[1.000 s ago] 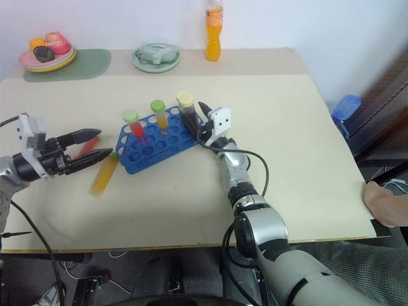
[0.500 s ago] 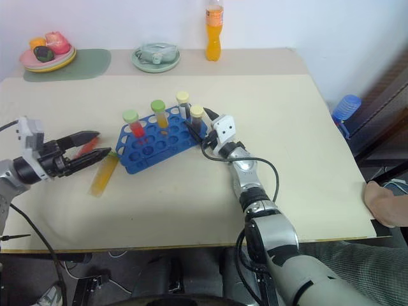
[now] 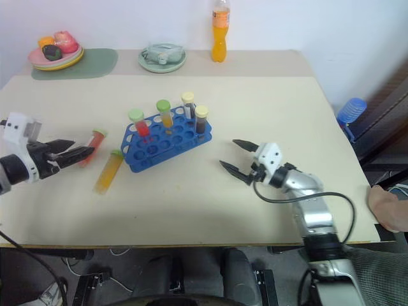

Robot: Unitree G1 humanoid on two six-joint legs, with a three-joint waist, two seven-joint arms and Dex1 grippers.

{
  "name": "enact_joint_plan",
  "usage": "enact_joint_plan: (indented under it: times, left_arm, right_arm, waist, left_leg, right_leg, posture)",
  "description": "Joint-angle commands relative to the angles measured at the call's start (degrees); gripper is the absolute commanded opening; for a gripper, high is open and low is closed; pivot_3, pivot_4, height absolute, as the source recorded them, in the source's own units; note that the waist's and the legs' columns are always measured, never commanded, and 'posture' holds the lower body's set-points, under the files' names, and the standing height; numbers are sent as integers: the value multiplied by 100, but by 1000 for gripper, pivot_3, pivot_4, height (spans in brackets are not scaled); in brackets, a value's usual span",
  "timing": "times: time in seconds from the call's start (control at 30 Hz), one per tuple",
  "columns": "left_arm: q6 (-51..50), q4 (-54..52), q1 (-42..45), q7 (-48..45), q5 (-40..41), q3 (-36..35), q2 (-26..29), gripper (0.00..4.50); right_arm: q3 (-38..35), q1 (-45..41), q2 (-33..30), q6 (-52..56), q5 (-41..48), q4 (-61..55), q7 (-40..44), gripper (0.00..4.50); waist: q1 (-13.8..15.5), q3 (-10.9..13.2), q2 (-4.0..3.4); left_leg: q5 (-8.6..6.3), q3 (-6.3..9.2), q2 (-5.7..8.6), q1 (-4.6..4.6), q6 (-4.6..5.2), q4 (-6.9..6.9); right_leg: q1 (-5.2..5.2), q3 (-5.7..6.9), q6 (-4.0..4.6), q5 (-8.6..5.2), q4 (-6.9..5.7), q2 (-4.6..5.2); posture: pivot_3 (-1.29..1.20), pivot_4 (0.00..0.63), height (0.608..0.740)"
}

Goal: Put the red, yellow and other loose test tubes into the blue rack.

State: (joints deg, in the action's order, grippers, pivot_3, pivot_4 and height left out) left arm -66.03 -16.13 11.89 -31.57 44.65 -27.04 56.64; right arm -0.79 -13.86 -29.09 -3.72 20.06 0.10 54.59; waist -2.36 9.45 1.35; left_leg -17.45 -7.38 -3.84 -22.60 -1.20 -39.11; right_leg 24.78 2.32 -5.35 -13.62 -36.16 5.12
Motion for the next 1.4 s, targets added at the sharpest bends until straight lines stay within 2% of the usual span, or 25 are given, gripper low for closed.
enact_joint_plan:
  times: [0.03, 0.2, 0.57, 0.93, 1.13, 1.23, 1.37, 1.4]
  left_arm:
    - [-940, 4, 478, 196, 114, 425, 250, 3609]
    - [-1625, 181, 1028, 375, -83, 1095, 309, 3609]
    - [-2605, 545, 2128, 890, -541, 1951, -192, 3609]
    - [-2647, 1284, 2778, 1341, -687, 2439, -557, 3609]
    - [-2647, 1577, 3006, 1286, -967, 3002, -605, 3609]
    - [-2614, 1607, 2992, 1232, -1111, 3110, -642, 2779]
    - [-2620, 1669, 2964, 1148, -1232, 3113, -687, 922]
    - [-2609, 1678, 2943, 1141, -1268, 3104, -701, 765]
  right_arm:
    - [-112, 167, -460, 583, 618, -906, 499, 3679]
    - [-99, 320, -763, 820, 914, -1369, 900, 3679]
    - [-111, 124, -833, 704, 896, -1407, 1245, 3679]
    - [-191, 57, -809, 736, 905, -1451, 1160, 3679]
    - [-253, 106, -851, 754, 907, -1527, 1071, 3679]
    - [-268, 147, -866, 767, 911, -1576, 1035, 3724]
    - [-281, 199, -869, 789, 898, -1624, 994, 3724]
    - [-276, 202, -864, 785, 889, -1620, 992, 3724]
  waist:
    - [-4, -1, 1]
    - [1, 0, 3]
    - [175, 1, 7]
    - [169, 1, 9]
    - [178, 1, 9]
    - [176, 1, 9]
    - [169, 1, 9]
    - [168, 1, 9]
  left_leg:
    - [-1, 0, 0, 19, 1, 5]
    - [-1, 0, 1, 26, 0, 7]
    - [-2, -2, 5, 20, 3, 0]
    - [-3, -1, 6, 20, 4, -3]
    - [-2, -1, 6, 19, 4, -3]
    - [-2, -1, 6, 19, 4, -3]
    - [-2, -1, 6, 19, 4, -3]
    - [-2, -1, 6, 19, 4, -3]
  right_leg:
    - [-17, 0, 0, -1, 2, 0]
    - [-23, 0, 1, -2, 4, -4]
    - [-22, -3, 1, -1, 8, -4]
    - [-23, -3, 0, -1, 7, -4]
    - [-22, -3, 0, -1, 7, -4]
    - [-23, -3, 0, -1, 7, -4]
    - [-22, -3, 0, -1, 6, -4]
    - [-22, -3, 0, -1, 6, -4]
  posture:
    - [0, 150, 740]
    - [0, 150, 740]
    - [0, 150, 740]
    - [0, 150, 740]
    - [0, 150, 740]
    - [0, 150, 740]
    - [0, 150, 740]
    - [0, 150, 740]
